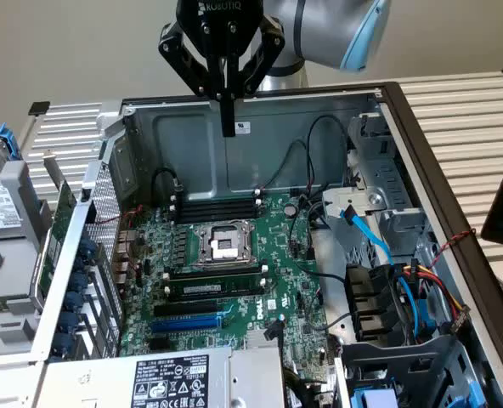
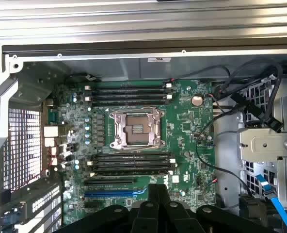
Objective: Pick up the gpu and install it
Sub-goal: 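Reach for the gpu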
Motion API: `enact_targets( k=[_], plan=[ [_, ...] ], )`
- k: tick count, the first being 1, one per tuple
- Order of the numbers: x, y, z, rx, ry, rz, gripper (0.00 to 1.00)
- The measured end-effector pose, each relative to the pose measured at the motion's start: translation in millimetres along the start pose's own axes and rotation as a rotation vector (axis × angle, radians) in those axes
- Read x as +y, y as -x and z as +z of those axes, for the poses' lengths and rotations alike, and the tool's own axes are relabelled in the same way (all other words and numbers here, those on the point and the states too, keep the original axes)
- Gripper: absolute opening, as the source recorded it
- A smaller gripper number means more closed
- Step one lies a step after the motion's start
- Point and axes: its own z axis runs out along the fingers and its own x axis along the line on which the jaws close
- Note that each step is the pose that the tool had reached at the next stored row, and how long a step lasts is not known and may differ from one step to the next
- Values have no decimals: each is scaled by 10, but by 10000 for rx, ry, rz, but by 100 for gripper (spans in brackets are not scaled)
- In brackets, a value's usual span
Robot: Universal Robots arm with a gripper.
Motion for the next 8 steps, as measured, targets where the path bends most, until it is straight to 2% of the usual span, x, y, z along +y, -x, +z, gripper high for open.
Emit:
enact_targets(
  k=[8],
  plan=[
    [0,0,0,0,0,0,11]
  ],
)
